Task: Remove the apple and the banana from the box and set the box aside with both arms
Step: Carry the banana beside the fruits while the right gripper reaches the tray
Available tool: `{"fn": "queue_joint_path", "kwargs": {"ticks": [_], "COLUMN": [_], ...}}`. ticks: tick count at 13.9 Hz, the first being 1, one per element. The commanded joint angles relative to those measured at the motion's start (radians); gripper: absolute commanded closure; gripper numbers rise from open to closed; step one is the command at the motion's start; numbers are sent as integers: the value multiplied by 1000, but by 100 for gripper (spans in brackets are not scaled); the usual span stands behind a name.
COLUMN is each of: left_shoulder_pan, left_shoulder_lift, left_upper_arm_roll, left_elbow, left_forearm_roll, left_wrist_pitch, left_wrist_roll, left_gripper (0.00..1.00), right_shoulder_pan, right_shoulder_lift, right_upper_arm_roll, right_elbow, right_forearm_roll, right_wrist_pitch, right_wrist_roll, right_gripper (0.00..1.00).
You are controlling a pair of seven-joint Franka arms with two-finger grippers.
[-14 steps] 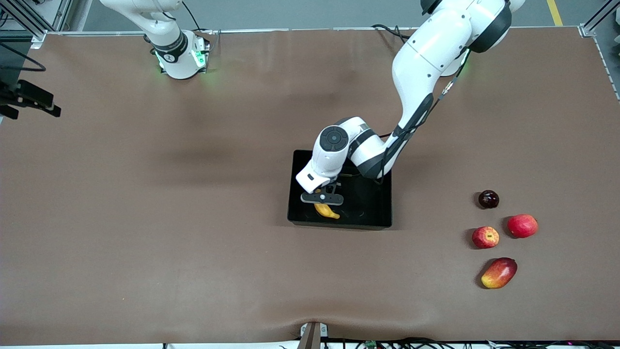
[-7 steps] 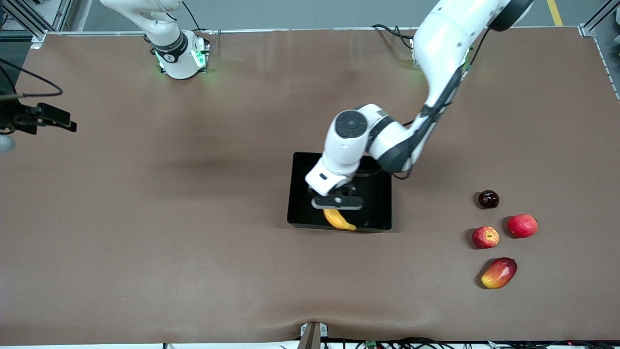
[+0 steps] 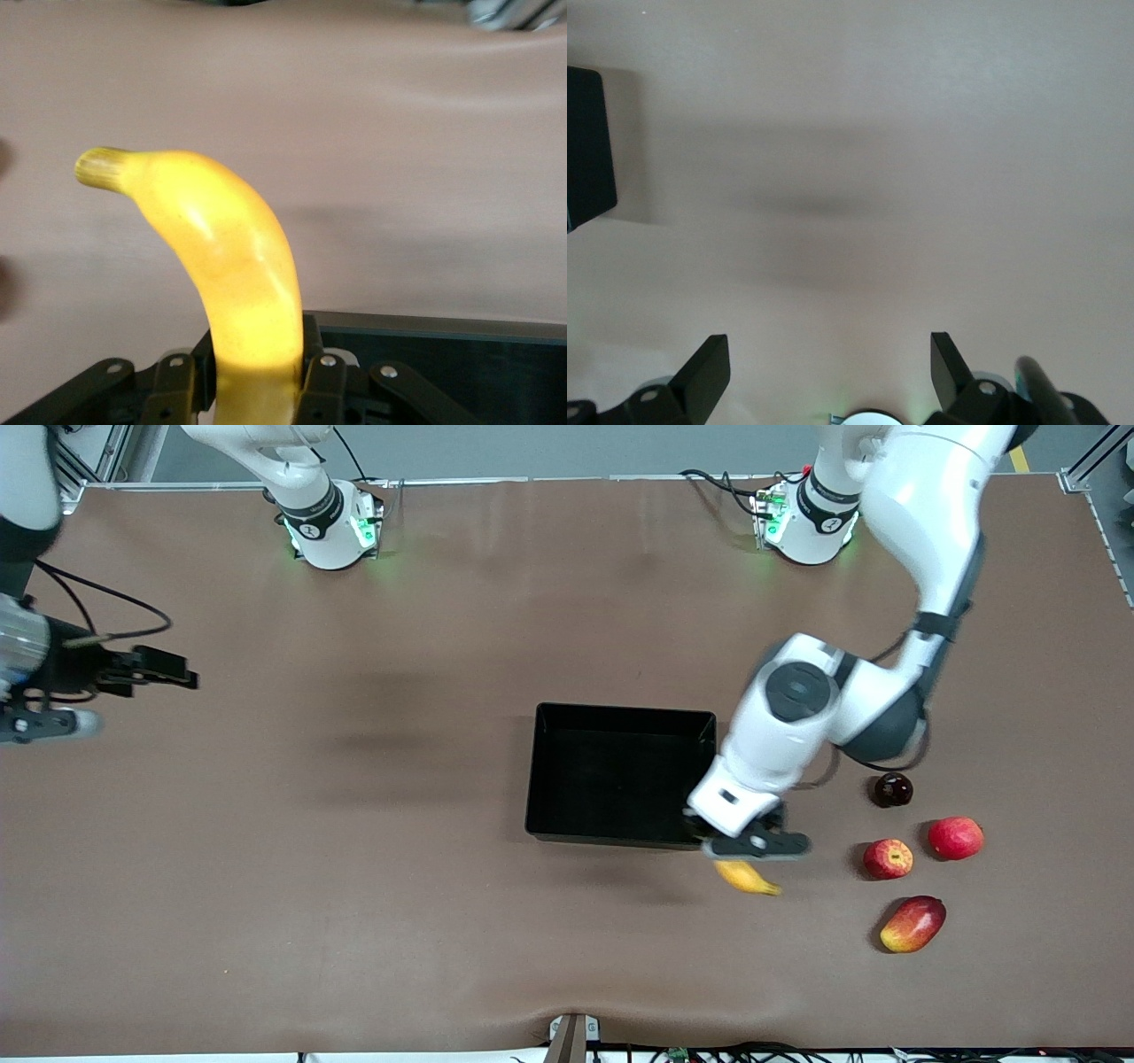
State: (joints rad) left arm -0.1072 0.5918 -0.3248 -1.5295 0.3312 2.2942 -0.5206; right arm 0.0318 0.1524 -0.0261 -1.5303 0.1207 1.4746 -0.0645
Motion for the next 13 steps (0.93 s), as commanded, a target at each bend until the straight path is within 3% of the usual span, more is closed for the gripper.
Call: {"fn": "queue_joint_path", "kwargs": {"ticks": [1,5,10,13], "left_shoulder_pan": [108,199,234,282], "left_shoulder_lift": [-7,49,135,180], "left_upper_arm_roll": [-23,-23,-13,-13], "left_elbow": [-44,-49,-47,-55], "left_forearm_roll": [-8,-6,12,44], "left_wrist_pitch": [-1,-1,59,126], "left_wrist_roll": [173,267,297,347], "left_gripper": [100,100,100,100], "right_shoulder_pan": [75,236,430,491], "right_shoulder_lift": [51,122,242,309], "right_upper_arm_roll": [-3,-2,-2,-2], "right_elbow": [22,21,21,21], "right_forearm_roll": [16,43,31,40], "right_wrist_pitch": [54,165,349,436], "right_wrist_roll": [121,378,642,683], "right_gripper": [0,0,0,0]}}
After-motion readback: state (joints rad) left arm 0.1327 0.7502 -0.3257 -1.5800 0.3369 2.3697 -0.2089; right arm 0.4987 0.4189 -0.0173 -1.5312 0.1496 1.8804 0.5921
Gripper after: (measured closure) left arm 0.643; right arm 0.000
